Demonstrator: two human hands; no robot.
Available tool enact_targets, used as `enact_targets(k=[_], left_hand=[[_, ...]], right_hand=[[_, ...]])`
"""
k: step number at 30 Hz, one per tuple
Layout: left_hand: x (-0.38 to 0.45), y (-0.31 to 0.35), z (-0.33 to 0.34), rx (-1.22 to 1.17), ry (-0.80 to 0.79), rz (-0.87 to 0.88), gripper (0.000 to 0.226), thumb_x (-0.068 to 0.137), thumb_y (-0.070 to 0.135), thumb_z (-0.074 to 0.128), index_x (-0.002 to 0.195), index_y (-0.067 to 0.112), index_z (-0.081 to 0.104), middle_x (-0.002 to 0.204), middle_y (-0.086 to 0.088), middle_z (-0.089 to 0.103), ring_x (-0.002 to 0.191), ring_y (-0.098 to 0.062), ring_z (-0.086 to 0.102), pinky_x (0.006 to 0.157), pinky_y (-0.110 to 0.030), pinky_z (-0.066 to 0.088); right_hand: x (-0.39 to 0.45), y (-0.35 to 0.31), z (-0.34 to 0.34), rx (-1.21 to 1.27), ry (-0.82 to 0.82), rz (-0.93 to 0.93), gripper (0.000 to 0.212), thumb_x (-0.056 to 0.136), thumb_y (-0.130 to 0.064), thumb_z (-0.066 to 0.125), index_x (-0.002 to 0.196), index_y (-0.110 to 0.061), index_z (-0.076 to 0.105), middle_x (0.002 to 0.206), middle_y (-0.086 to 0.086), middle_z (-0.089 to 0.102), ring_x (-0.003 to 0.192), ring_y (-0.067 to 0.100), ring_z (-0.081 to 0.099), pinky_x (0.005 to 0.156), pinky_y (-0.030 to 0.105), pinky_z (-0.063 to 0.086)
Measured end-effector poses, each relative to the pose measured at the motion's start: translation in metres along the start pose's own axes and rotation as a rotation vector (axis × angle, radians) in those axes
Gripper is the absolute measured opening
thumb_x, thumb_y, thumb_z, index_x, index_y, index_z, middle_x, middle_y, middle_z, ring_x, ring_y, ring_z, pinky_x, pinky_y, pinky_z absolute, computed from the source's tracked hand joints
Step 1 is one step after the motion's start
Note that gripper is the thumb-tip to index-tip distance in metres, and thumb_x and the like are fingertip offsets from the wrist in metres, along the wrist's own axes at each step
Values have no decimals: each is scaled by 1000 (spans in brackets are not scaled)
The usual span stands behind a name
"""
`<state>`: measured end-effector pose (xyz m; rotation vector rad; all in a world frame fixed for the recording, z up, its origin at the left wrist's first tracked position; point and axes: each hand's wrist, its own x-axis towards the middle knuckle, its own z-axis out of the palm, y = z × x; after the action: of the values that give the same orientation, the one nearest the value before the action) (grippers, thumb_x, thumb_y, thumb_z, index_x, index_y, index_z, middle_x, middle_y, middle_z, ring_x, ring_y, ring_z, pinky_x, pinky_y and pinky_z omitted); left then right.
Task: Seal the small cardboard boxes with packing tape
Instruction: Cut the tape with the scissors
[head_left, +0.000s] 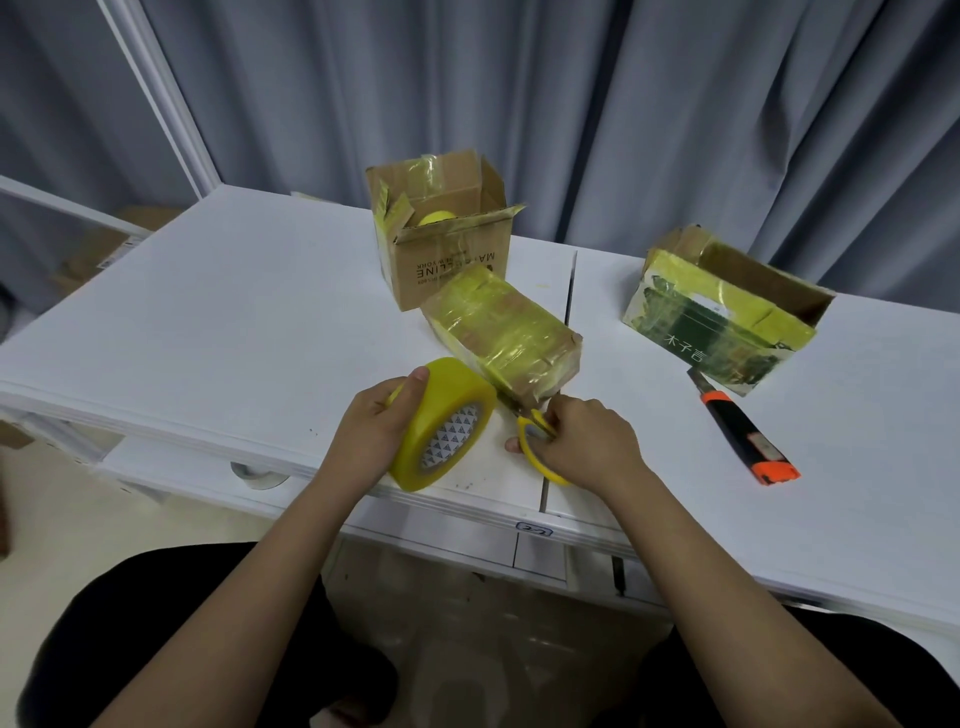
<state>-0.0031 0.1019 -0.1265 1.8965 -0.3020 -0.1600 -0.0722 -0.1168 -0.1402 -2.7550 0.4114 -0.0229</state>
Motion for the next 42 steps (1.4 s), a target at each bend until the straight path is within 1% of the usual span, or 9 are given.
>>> enact_targets(k=[5, 14, 17, 20, 24, 29, 34, 38, 42], left_hand=[[1, -2, 1, 5, -13, 3, 43, 94, 53, 41, 64, 26, 57, 57, 13, 61, 54, 3, 57, 48, -6, 40], [0, 0, -14, 68, 19, 56, 46, 94, 49, 45, 53, 29, 53, 50, 15, 53, 50, 1, 49, 48, -6, 36], [-4, -3, -27, 222, -46, 238, 27, 93, 48, 50, 82, 32, 70, 69, 11, 64, 67, 1, 52, 61, -7, 36], [-8, -13, -39, 609, -145, 504, 47, 90, 51, 45, 108, 14, 69, 91, 0, 70, 83, -8, 54, 78, -14, 31], [-22, -40, -44, 853, -253, 448, 44, 92, 45, 50, 123, 16, 62, 116, 2, 65, 116, -20, 54, 97, -31, 22], [-11, -18, -40, 794, -244, 330, 50, 83, 43, 49, 127, 21, 60, 128, 0, 55, 124, -23, 44, 105, -33, 28], [48, 35, 18, 695, -290, 571, 46, 95, 7, 43, 141, 12, 44, 146, -7, 42, 137, -23, 32, 114, -31, 20], [90, 37, 60, 812, -522, 469, 44, 104, 24, 28, 148, 27, 28, 158, 4, 17, 147, -16, 6, 118, -39, -1], [111, 31, 67, 840, -581, 450, 44, 104, 30, 25, 148, 34, 25, 159, 10, 12, 147, -13, 4, 118, -40, 0]], right_hand=[[3, 5, 7, -164, 58, -61, 50, 80, -66, 55, 83, -20, 37, 93, 1, 64, 91, 28, 62, 62, 29, 34], [9, 28, -24, -13, 40, -20, 52, 71, -72, 59, 65, -25, 38, 65, -12, 48, 68, 21, 50, 57, 27, 31], [12, 28, -26, -23, 4, -39, 53, 71, -72, 61, 66, -24, 39, 65, -11, 48, 68, 21, 50, 57, 27, 31], [15, 25, -24, 33, 7, -18, 54, 69, -73, 62, 66, -24, 41, 65, -10, 49, 68, 20, 51, 56, 27, 31], [14, 23, -22, 50, 3, 3, 55, 66, -76, 61, 67, -23, 43, 67, -10, 51, 69, 19, 53, 53, 25, 30], [10, 25, -21, 25, -12, 11, 55, 66, -76, 61, 69, -24, 43, 70, -9, 53, 70, 19, 54, 55, 26, 32], [11, 31, -26, -73, 21, -56, 49, 72, -70, 62, 75, -24, 46, 67, -13, 48, 71, 19, 51, 57, 26, 32], [14, 42, -33, -152, 44, -150, 42, 77, -62, 57, 77, -21, 43, 61, -11, 42, 67, 21, 49, 51, 25, 24], [21, 53, -43, -235, 30, -250, 41, 80, -61, 54, 83, -22, 42, 72, 0, 56, 74, 29, 59, 58, 29, 28]])
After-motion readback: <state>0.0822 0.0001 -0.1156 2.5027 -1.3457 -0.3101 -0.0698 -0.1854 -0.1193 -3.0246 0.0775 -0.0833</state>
